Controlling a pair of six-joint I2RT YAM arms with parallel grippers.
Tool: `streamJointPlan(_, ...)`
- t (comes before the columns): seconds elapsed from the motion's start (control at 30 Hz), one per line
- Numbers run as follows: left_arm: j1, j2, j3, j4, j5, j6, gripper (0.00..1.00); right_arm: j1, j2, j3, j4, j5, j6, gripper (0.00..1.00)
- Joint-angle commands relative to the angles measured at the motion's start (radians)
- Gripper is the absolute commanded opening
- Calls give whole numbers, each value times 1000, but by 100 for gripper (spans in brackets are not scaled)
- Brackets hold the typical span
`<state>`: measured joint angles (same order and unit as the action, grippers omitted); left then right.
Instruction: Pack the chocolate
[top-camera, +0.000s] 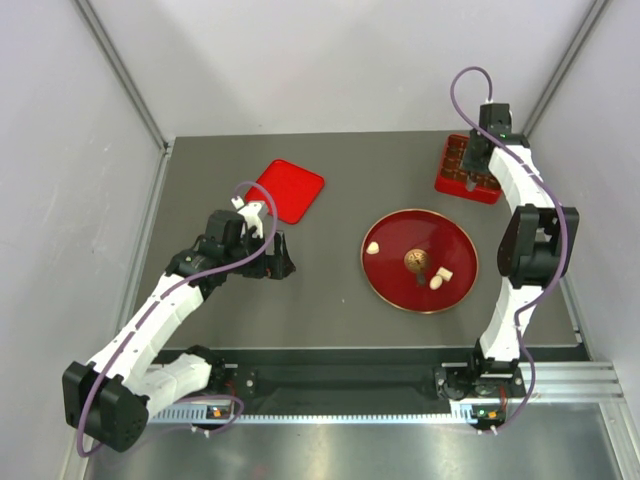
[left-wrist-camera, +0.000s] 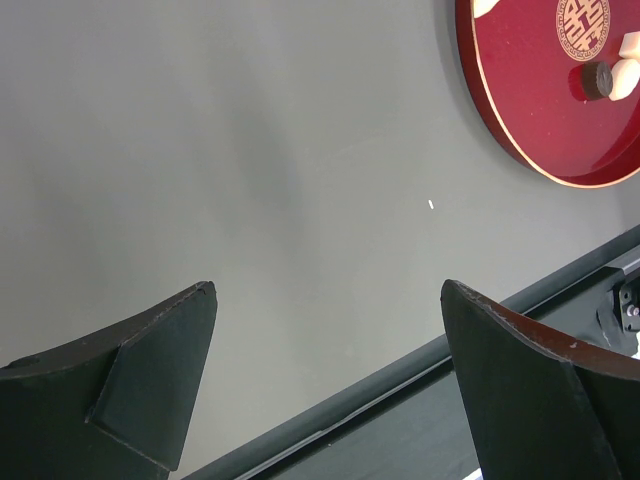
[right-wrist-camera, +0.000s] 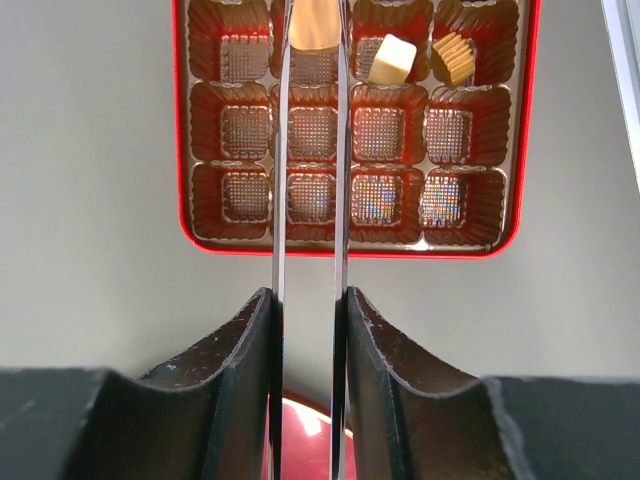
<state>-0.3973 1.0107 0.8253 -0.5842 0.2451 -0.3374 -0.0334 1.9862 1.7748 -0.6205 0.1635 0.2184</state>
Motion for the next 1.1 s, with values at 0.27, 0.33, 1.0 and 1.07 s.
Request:
streamJointPlan(0.27,-3,-3,-6,23,2,8,99,-11,3,64,36,-2,-13,33)
streamJointPlan(0.33,-3,-3,-5,24,2,8,99,-11,5,63,36,-4,-13,34)
streamJointPlan(1.0,-3,-7,-6,23,3,8,99,-13,-36,103,-8,13,-24,41)
streamJointPlan(1.07,-3,-11,-6,24,3,6,99,-11,-38,107,-22,18,-25,42)
